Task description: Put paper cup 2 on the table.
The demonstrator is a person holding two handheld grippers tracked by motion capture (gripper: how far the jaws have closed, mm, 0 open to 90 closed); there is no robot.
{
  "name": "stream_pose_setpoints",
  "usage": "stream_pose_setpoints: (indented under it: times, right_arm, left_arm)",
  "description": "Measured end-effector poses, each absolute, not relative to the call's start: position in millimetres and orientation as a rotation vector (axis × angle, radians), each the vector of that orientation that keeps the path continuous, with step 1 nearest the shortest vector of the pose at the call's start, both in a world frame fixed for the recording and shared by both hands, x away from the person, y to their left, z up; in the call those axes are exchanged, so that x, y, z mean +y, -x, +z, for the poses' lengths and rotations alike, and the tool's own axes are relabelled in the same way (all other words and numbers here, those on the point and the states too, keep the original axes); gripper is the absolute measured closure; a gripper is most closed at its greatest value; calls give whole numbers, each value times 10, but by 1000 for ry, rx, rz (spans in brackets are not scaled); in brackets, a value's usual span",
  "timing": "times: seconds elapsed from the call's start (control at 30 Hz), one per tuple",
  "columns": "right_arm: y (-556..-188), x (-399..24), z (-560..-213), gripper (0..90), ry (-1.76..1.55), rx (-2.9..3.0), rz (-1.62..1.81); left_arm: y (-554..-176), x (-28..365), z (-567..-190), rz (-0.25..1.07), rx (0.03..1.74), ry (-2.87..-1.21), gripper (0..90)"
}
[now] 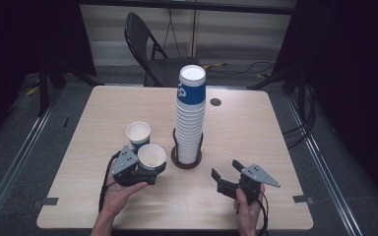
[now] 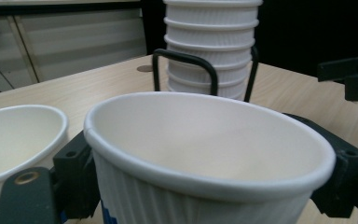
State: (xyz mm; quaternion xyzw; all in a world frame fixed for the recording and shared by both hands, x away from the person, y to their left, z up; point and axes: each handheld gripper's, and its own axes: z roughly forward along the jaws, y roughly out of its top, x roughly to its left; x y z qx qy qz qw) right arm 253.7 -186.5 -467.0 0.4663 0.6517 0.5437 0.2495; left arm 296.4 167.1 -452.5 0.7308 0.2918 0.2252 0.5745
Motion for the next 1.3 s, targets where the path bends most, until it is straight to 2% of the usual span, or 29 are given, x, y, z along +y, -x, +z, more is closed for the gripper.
stream_pose_setpoints:
  times: [0.3, 0.77, 1.3]
  right_arm:
    - [-2528, -1912, -4803, 140, -1264, 1707, 1406]
    - [-2546, -1949, -4934, 141, -1290, 1679, 1406]
    - [-2545, -1950, -4947, 140, -1275, 1684, 1405]
  left_arm:
    - [-3060, 1855, -4550, 606, 789, -1694, 148]
    - [-3150, 2071, -4733, 558, 870, -1647, 144]
    - [-3198, 1998, -4880, 530, 880, -1702, 154]
